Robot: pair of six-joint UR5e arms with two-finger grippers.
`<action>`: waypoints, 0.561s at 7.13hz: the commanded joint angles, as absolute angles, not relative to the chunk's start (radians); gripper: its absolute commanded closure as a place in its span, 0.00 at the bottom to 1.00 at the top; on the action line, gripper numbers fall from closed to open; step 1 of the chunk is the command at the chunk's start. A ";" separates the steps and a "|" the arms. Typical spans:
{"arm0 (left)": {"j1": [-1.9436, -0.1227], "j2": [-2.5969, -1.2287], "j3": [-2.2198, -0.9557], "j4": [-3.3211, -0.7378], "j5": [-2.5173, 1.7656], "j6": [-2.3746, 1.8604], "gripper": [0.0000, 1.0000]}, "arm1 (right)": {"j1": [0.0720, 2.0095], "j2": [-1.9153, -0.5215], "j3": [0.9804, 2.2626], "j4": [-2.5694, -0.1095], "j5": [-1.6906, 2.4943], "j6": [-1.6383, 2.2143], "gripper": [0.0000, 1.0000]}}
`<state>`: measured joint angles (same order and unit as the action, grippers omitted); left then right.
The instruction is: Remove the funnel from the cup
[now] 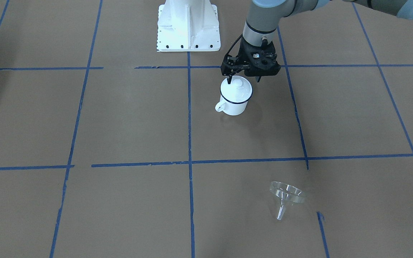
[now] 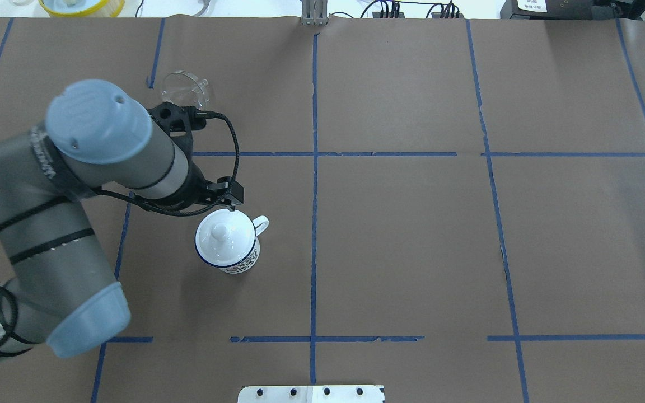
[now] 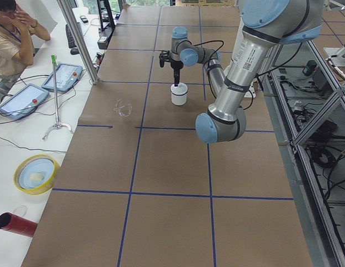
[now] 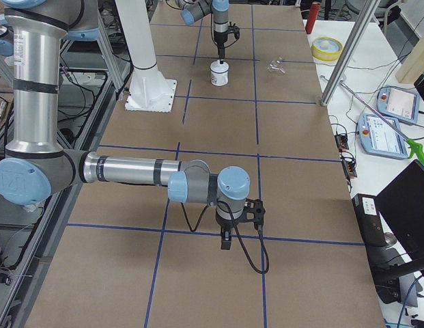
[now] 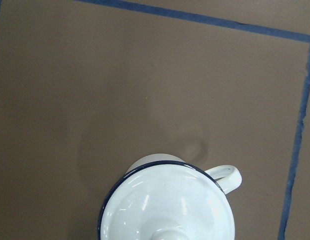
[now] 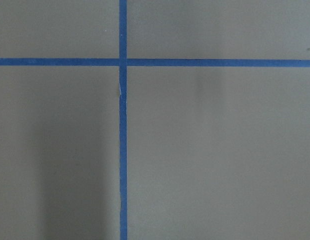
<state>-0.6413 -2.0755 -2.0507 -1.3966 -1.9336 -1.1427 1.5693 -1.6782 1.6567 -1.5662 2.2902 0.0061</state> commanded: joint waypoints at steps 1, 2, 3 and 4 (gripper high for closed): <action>-0.846 -1.959 -2.140 -1.393 -2.041 -0.792 0.00 | 1.569 -1.678 1.657 -1.566 2.290 0.006 0.00; -0.986 -1.895 -2.138 -1.393 -2.106 -0.596 0.00 | 1.569 -1.678 1.657 -1.566 2.290 0.006 0.00; -1.106 -1.840 -2.116 -1.378 -2.111 -0.387 0.00 | 1.569 -1.678 1.657 -1.566 2.290 0.006 0.00; -1.231 -1.813 -2.070 -1.337 -2.126 -0.203 0.00 | 1.569 -1.678 1.657 -1.566 2.290 0.006 0.00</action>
<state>-1.0829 -1.8598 -2.1086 -1.3710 -2.1022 -0.4310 1.5693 -1.6783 1.6567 -1.5662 2.2902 0.0061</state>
